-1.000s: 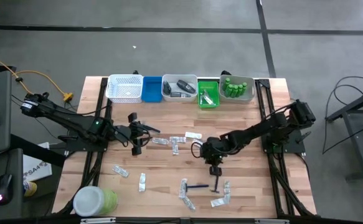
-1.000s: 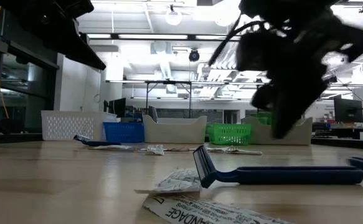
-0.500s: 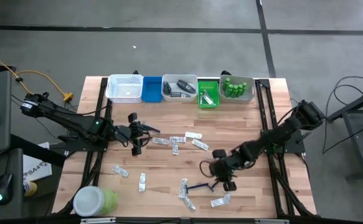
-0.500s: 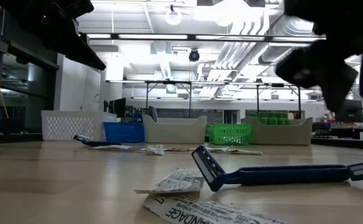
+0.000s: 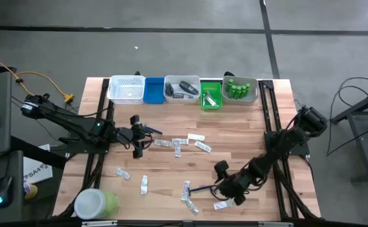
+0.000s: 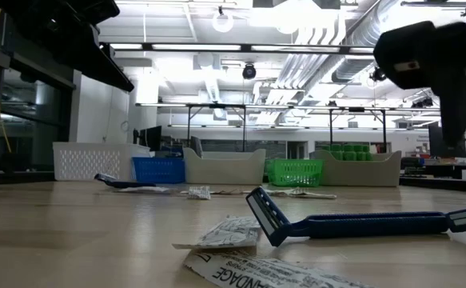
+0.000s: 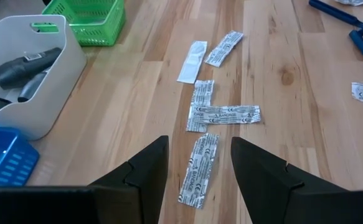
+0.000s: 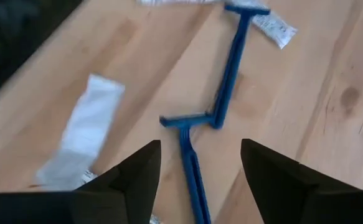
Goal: Pick & Place Travel size toiletries
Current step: Put the razor into the blue bin
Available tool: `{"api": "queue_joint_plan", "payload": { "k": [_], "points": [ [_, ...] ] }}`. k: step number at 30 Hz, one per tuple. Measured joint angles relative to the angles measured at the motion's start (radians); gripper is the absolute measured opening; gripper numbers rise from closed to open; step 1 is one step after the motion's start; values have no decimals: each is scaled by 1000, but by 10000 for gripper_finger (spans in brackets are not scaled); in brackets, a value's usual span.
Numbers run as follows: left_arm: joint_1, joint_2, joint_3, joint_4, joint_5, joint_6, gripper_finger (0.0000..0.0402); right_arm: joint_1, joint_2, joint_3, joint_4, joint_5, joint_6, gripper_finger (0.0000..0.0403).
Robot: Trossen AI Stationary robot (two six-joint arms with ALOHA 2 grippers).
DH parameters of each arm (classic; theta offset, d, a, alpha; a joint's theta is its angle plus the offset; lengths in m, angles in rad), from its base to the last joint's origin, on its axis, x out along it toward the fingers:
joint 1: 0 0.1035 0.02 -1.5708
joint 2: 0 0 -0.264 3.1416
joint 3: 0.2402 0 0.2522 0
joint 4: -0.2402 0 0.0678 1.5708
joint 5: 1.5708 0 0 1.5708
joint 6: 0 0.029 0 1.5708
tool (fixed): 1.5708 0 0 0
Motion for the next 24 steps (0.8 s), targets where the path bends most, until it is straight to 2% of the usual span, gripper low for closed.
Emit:
{"api": "queue_joint_plan", "payload": {
  "k": [11,24],
  "points": [
    [0,0,0,-1,0,-23,173,14,108,1,104,77,-196,212],
    [0,0,0,0,-1,-28,173,14,158,1,150,67,-397,211]
  ]
}}
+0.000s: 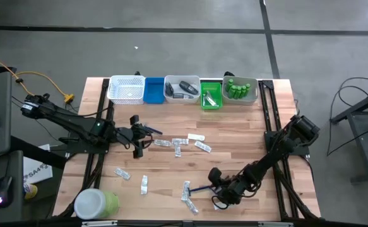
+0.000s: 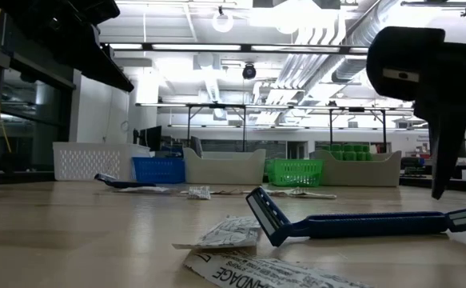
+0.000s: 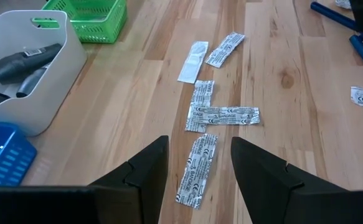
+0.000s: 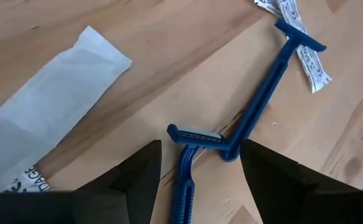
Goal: Pick & Place Travel size toiletries
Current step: Put the razor into the blue bin
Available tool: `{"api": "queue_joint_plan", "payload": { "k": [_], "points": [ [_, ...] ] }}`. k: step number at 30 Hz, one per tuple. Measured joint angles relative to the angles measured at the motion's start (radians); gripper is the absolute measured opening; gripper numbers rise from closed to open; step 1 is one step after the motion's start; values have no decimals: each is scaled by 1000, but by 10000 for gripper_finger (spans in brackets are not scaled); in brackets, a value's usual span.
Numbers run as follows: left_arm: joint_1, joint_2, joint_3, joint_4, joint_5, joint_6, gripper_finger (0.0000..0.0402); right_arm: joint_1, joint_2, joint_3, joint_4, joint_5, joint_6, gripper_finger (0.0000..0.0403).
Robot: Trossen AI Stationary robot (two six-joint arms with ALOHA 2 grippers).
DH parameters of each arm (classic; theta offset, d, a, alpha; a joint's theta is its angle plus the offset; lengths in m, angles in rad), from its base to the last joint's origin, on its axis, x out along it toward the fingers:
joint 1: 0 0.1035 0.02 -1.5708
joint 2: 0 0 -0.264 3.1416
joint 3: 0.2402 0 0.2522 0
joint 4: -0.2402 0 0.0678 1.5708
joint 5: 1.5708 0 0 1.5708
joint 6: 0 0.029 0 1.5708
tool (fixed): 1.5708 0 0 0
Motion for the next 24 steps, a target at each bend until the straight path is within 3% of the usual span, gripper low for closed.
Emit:
{"api": "queue_joint_plan", "payload": {
  "k": [5,16,24],
  "points": [
    [0,0,0,0,0,-4,173,0,0,0,1,-9,-57,197],
    [0,0,0,0,0,-18,173,-1,0,0,0,-10,-158,127],
    [0,0,0,0,0,-23,173,-1,0,0,14,-33,-256,122]
  ]
}}
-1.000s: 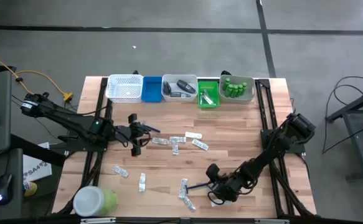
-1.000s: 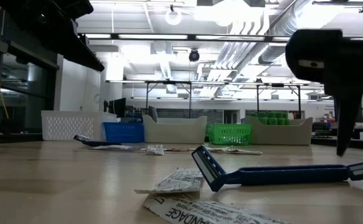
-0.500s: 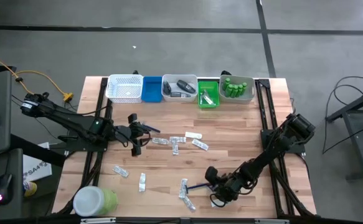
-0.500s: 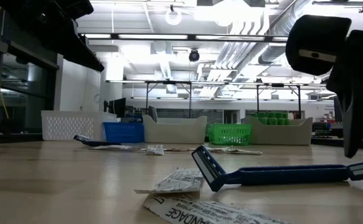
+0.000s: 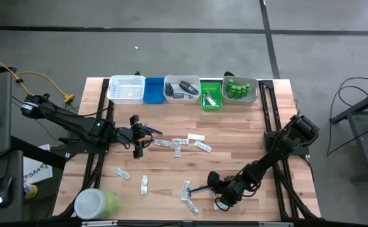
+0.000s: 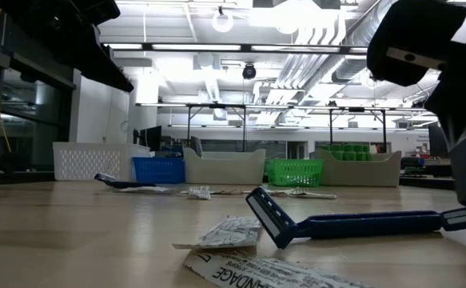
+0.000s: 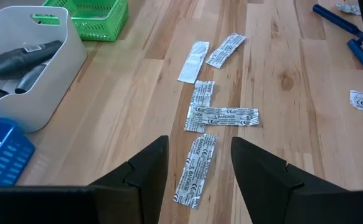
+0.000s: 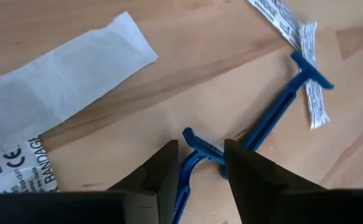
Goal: Pick & Place Travel size toiletries
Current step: Put the razor into the blue bin
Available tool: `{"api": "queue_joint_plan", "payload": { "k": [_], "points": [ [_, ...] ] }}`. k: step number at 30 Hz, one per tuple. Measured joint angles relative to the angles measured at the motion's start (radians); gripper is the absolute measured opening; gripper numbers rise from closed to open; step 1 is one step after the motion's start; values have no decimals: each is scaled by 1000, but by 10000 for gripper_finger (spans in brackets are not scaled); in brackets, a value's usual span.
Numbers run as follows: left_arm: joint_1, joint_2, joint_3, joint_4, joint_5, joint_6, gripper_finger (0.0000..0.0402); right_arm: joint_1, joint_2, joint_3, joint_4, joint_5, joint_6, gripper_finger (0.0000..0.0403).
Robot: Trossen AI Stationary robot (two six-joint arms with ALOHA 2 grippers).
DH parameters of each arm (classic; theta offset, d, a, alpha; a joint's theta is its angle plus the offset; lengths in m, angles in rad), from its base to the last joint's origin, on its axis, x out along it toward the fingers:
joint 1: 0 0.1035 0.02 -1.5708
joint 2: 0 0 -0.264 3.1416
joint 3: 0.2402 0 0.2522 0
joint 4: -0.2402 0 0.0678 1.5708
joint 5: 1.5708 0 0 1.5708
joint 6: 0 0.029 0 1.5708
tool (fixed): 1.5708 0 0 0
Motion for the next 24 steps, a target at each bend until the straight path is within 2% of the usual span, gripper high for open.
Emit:
{"api": "queue_joint_plan", "payload": {
  "k": [7,24],
  "points": [
    [0,0,0,0,0,-9,173,-14,0,0,25,-50,-76,120],
    [0,0,0,-9,0,-26,173,-59,40,2,51,-104,-79,98]
  ]
}}
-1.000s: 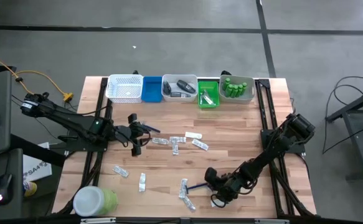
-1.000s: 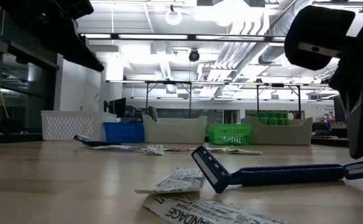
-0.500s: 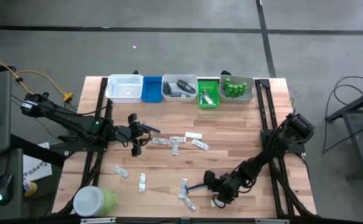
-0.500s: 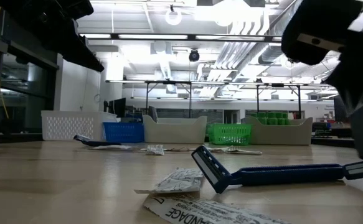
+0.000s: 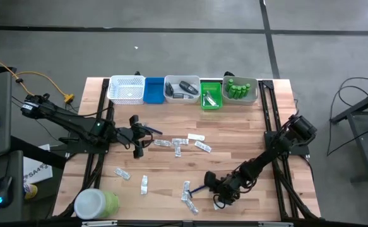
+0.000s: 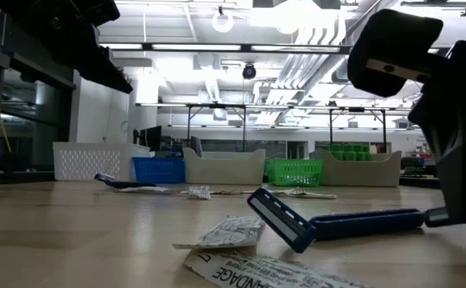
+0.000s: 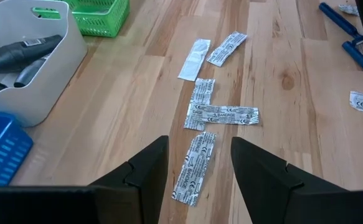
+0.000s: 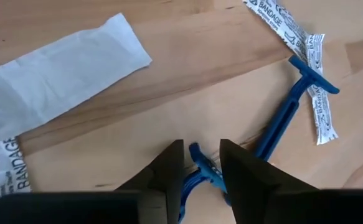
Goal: Pick & Place Travel size toiletries
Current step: Put the razor into the blue bin
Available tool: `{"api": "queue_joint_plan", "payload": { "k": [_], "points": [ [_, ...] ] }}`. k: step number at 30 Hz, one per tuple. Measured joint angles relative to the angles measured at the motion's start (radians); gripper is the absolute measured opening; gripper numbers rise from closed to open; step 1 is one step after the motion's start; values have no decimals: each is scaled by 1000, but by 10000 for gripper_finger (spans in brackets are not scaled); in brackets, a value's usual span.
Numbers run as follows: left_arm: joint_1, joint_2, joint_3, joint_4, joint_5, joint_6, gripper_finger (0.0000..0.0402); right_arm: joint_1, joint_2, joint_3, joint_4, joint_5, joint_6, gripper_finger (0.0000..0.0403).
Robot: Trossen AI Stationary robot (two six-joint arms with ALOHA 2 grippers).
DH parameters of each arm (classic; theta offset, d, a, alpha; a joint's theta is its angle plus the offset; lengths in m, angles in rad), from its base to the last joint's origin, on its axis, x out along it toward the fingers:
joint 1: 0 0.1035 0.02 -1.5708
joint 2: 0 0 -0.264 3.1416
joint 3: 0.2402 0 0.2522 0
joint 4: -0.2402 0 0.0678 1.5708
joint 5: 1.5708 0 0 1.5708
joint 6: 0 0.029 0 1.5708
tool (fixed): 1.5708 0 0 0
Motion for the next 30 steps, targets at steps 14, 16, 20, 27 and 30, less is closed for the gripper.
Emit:
{"api": "queue_joint_plan", "payload": {
  "k": [14,16,20,27,30],
  "points": [
    [0,0,0,0,0,0,173,-8,5,-1,18,-2,6,59],
    [0,0,0,0,0,0,173,-8,5,-1,17,-2,20,46],
    [0,0,0,0,0,0,173,-8,5,-1,17,-1,44,22],
    [0,0,0,0,0,0,173,-9,7,-2,31,28,51,19],
    [0,0,0,0,0,-1,173,-9,7,-3,34,54,52,15]
  ]
}}
